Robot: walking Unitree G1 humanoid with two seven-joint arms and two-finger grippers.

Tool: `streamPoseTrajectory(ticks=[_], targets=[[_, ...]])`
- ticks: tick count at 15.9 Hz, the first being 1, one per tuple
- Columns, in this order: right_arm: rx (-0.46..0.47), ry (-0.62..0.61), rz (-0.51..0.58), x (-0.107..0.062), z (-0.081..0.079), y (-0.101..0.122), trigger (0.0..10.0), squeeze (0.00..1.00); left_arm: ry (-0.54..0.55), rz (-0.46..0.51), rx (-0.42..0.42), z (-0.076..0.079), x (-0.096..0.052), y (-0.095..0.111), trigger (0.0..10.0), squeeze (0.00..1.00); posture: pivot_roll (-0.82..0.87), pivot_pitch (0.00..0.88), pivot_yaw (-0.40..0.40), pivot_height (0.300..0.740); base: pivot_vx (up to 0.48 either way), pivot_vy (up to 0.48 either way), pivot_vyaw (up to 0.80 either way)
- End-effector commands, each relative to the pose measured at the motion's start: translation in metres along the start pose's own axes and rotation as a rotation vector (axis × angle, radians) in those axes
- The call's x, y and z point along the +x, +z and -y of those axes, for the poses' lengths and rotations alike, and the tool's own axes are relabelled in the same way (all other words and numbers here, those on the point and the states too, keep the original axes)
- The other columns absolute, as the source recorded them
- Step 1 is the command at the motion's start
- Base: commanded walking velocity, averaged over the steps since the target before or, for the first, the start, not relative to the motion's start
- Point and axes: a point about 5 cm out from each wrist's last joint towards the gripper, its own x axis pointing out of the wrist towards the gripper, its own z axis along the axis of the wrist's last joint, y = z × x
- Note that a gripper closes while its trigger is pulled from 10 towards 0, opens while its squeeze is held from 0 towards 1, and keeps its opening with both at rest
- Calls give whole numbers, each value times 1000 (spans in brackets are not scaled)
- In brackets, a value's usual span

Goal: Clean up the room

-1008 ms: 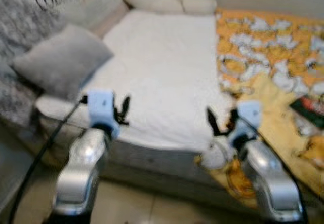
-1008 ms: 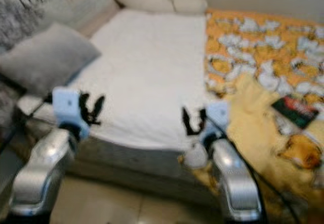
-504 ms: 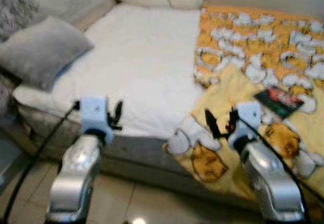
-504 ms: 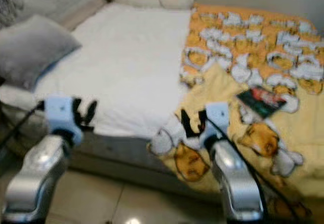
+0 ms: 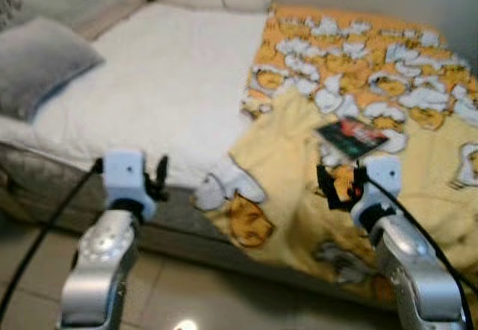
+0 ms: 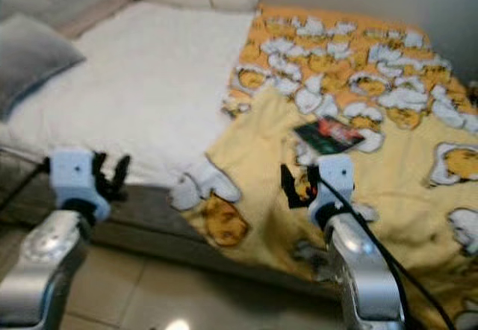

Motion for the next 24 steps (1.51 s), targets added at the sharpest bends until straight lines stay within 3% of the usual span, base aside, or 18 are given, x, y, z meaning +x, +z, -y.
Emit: streamPoseTrajectory(ticks=[1,4,10,19,21,24], targets=[[-12,-26,-4,-3,10,1,10000,0,-26,5,1,5,-1,0,10000,239,-19,9,9,740,0,-435,0],[15,-59,-8,-7,16,-3,10000,0,-40,9,5,8,-1,1,10000,243,-23,0,15,740,0,-434,0],[71,-65,-23,-11,13,-15,10000,0,-80,5,25,8,-4,2,10000,247,-17,0,32,740,0,-429,0],[50,-47,-41,-15,13,-20,10000,0,-72,-14,20,11,-9,-5,10000,243,-44,0,29,740,0,-405,0],[61,-61,-44,-16,14,-22,10000,0,-52,-3,-11,10,-8,-3,10000,212,-41,0,39,740,0,-122,0],[86,-67,-35,-15,11,-23,10000,0,-45,-8,6,8,-3,-2,10000,231,-36,0,58,740,0,0,0]])
